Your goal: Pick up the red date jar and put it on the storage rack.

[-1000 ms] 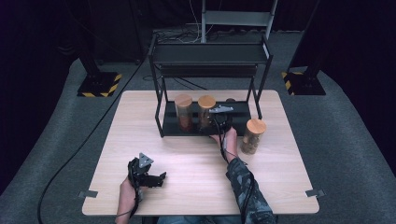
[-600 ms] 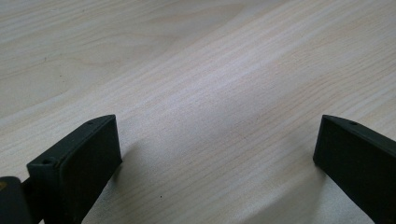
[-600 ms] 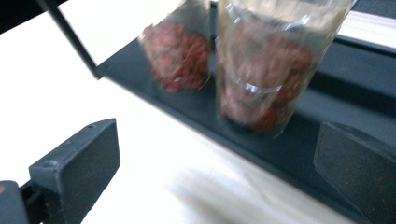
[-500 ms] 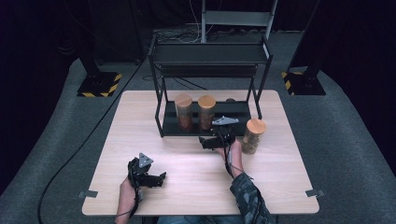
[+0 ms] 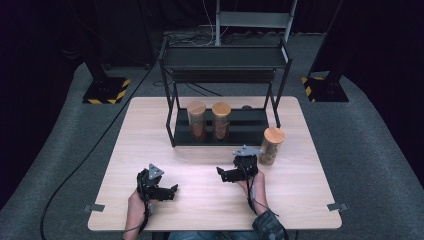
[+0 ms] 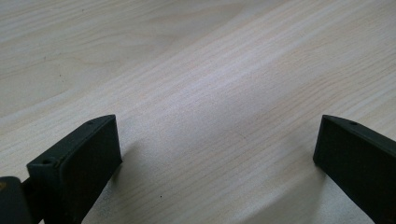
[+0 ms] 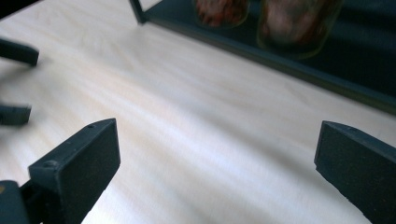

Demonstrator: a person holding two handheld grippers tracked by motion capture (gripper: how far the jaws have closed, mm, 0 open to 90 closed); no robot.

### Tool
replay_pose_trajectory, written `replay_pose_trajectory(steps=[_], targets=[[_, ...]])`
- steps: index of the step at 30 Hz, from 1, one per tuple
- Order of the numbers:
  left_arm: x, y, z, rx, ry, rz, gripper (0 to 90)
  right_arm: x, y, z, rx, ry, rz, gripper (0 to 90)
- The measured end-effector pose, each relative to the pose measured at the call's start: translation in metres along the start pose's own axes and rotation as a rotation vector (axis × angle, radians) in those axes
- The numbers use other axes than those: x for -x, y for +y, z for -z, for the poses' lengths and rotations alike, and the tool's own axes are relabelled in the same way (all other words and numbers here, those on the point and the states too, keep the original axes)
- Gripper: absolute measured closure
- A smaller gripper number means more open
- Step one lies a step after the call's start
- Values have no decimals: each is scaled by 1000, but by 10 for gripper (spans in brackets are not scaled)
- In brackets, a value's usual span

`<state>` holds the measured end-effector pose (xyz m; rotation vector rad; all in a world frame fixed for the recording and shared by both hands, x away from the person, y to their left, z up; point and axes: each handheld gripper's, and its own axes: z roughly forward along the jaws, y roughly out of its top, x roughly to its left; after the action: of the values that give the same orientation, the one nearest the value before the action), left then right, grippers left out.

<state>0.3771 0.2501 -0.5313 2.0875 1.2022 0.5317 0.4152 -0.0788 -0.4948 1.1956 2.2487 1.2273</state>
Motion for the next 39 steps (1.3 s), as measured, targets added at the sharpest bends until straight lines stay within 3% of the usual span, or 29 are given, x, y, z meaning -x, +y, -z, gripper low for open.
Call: replay_pose_trajectory(steps=[13, 17, 22, 24, 26, 35, 39], targets=[[0, 0, 0, -1, 0, 1, 2, -9, -51, 26, -45, -10, -16, 0], [0, 0, 0, -2, -2, 3, 2, -8, -62, 38, -56, -47, -20, 0], [0, 0, 0, -1, -3, 3, 2, 0, -74, 57, -31, -82, -59, 0], [0, 0, 0, -2, -3, 3, 2, 5, -80, 66, -15, -119, -88, 0], [0, 0, 0, -1, -4, 5, 2, 8, -84, 72, -8, -115, -109, 0], [0, 0, 0, -1, -4, 7, 2, 22, -98, 92, -31, -193, -135, 0], [0, 0, 0, -2, -4, 5, 2, 26, -99, 97, -57, -231, -112, 0]])
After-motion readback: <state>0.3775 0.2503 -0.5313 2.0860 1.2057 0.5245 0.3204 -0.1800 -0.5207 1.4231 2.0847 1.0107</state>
